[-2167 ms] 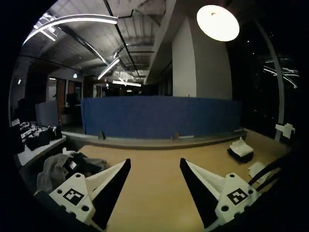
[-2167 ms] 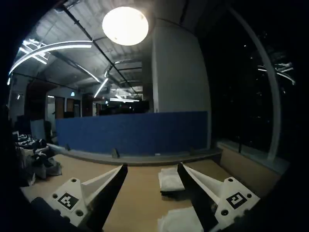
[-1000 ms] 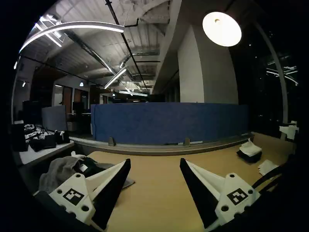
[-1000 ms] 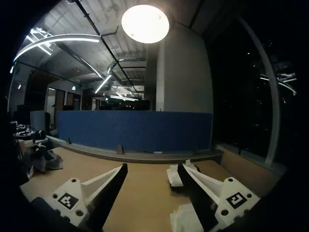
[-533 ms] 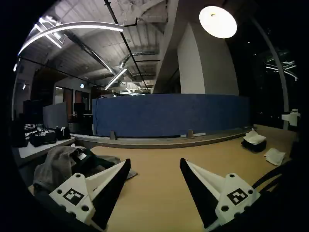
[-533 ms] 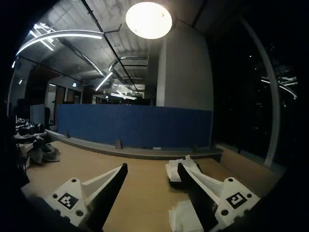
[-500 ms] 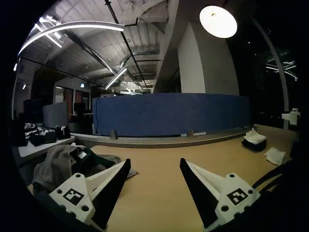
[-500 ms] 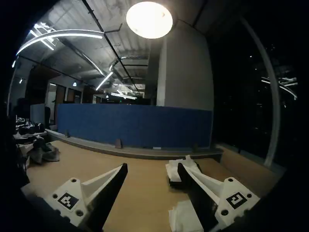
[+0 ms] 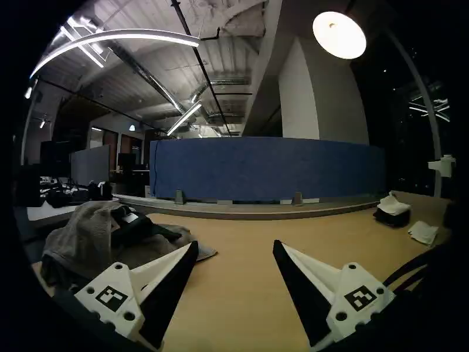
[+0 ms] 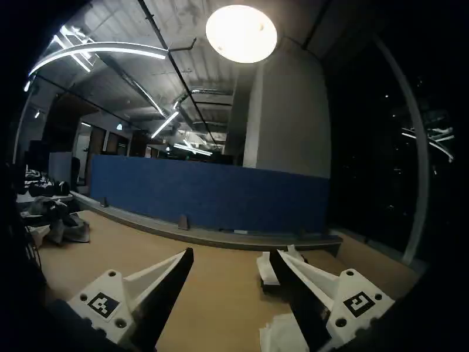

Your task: Fold towel

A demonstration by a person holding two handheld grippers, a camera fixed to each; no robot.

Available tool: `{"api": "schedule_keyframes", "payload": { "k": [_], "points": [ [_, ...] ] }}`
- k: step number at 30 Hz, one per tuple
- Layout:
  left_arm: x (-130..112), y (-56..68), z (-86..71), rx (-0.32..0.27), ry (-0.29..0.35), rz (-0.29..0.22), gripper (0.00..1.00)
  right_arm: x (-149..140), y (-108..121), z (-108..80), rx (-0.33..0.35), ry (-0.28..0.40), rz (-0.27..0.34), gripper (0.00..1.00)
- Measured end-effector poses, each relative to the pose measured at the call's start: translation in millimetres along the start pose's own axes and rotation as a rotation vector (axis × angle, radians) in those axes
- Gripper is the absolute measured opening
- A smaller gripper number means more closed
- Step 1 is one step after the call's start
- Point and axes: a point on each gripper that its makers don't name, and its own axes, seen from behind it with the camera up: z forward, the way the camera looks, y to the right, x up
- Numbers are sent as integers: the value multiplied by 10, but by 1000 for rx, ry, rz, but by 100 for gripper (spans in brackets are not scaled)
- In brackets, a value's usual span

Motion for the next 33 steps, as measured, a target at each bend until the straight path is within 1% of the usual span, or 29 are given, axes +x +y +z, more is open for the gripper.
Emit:
{"api": "schedule_keyframes", "payload": {
  "k": [5,8,11,15,21,26,33],
  "points": [
    [-105,-52,14,3,-5,-26,94,-20,9,-26,-2,3,0,100],
    [-98,-78,18,5,2,-35,94,-29,27,-40,-2,6,1,100],
    [-107,-64,12,1,1,-22,94,-33,53,-54,-4,6,2,100],
    [-125,-39,-3,-5,3,12,94,-48,81,-59,-4,6,5,100],
    [-144,-43,-2,-2,2,17,95,-104,133,-49,-15,16,21,100],
    [-157,-44,-2,-2,3,16,95,-283,182,-54,-15,14,46,100],
    [-150,-39,-10,-3,3,18,95,-612,343,-62,-36,-1,102,100]
  ]
}}
